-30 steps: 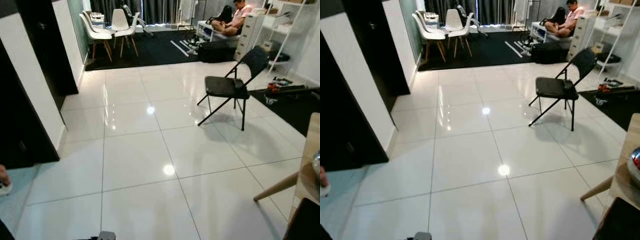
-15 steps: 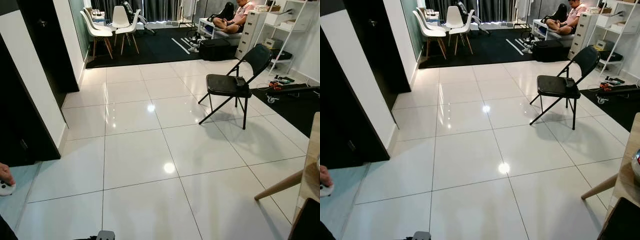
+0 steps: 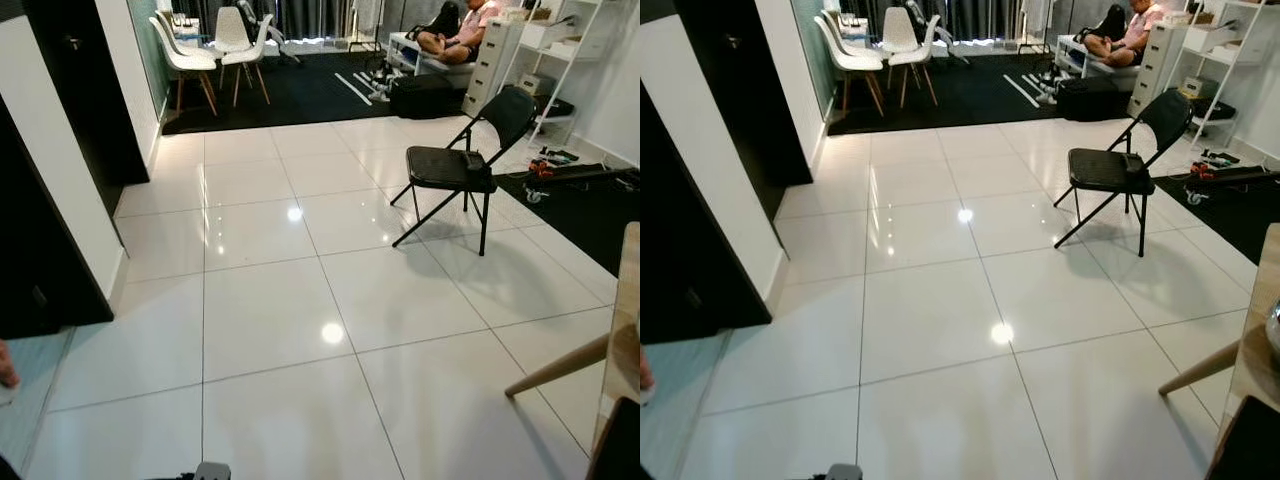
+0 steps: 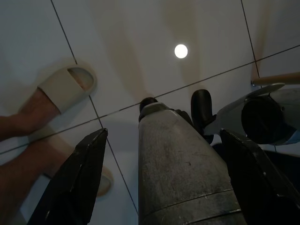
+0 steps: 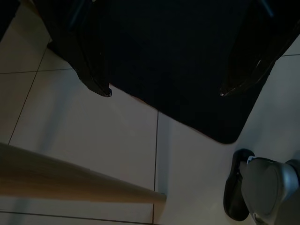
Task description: Restocking fridge
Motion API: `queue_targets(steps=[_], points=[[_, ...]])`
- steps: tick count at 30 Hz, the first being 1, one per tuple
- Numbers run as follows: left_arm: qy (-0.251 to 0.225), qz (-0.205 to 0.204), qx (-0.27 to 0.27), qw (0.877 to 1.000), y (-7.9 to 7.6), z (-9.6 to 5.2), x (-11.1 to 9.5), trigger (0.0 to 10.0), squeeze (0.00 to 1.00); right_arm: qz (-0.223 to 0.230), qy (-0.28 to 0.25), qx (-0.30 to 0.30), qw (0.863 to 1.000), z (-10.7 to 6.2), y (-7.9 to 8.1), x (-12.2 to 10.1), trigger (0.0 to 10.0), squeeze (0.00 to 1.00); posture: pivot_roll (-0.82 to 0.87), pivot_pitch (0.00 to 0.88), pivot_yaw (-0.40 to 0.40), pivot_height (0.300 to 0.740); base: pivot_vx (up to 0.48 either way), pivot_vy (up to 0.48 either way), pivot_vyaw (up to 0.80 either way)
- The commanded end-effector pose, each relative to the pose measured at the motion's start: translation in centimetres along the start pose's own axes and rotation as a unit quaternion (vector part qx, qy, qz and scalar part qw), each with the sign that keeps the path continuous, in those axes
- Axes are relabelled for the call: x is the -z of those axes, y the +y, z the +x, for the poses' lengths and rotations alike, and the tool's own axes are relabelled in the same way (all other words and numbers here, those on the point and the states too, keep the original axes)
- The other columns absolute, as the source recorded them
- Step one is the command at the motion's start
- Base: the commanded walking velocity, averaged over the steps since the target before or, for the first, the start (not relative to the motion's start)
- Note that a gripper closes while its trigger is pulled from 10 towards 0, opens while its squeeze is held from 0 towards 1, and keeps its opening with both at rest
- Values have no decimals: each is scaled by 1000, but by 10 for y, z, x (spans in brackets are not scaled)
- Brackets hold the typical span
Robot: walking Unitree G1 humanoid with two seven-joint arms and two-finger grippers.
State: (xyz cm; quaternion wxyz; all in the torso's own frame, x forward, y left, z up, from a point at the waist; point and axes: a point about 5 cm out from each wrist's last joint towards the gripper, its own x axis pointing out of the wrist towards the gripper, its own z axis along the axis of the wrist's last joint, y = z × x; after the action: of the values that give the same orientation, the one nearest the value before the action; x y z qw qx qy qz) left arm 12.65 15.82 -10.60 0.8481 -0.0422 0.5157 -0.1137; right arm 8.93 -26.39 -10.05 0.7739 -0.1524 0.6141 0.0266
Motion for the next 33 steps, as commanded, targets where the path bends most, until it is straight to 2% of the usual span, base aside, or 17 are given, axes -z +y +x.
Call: queue_targets(steps=[1, 21, 33], points=[[33, 0, 9, 999, -4, -2, 17, 10000, 0, 1, -4, 1, 1000, 0, -2, -2, 10000, 0, -52, 22, -6, 740, 289, 0, 0], [33, 2, 11, 999, -6, -1, 17, 10000, 0, 2, -5, 2, 1000, 0, -3, -6, 10000, 0, -51, 17, -10, 740, 310, 0, 0], [34, 3, 12, 999, -6, -1, 17, 10000, 0, 4, 0, 2, 1000, 0, -3, -5, 10000, 0, -51, 17, -10, 740, 315, 0, -759]])
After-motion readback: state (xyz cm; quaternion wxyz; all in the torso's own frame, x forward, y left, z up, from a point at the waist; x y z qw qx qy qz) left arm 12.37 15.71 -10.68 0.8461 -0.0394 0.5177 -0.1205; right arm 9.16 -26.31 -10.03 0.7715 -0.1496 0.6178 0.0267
